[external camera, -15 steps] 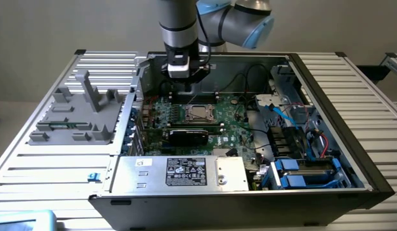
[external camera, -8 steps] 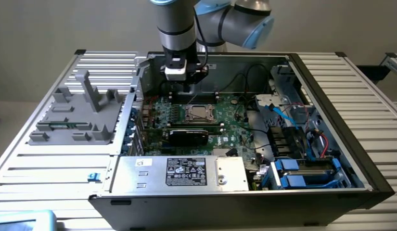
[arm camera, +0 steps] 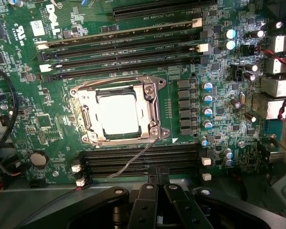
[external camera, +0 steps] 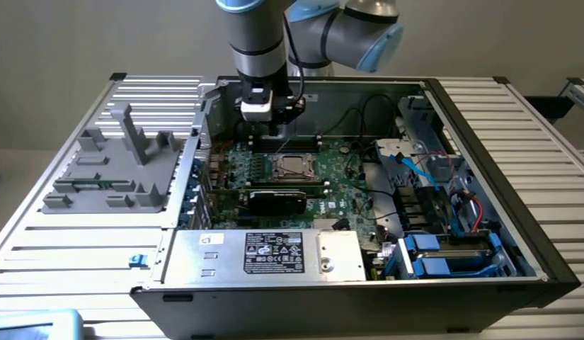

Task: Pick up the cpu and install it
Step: 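Install the first cpu locking lever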

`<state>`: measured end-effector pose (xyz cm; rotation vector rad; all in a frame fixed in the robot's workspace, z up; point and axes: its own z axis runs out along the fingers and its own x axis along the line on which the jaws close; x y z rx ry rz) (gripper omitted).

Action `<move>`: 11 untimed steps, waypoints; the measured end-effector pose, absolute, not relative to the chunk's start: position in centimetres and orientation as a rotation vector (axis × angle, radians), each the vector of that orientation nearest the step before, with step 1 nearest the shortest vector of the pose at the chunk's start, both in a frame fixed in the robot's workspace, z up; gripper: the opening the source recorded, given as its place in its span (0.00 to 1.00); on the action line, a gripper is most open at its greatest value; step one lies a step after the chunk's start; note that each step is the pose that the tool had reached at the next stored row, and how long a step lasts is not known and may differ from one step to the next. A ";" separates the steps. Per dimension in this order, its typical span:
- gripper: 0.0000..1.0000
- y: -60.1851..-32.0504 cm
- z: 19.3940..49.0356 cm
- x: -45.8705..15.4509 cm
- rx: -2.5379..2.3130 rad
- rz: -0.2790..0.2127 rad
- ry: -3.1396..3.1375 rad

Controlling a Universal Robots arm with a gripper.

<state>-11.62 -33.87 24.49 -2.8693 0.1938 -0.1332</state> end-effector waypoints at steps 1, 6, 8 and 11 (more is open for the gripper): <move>0.11 -33.9 24.5 -11.6 -2.869 -0.136 0.194; 0.11 -33.9 24.2 -11.7 -2.863 -0.164 0.236; 0.11 -33.9 24.0 -11.8 -2.862 -0.169 0.244; 0.11 -33.9 23.6 -12.1 -2.861 -0.175 0.253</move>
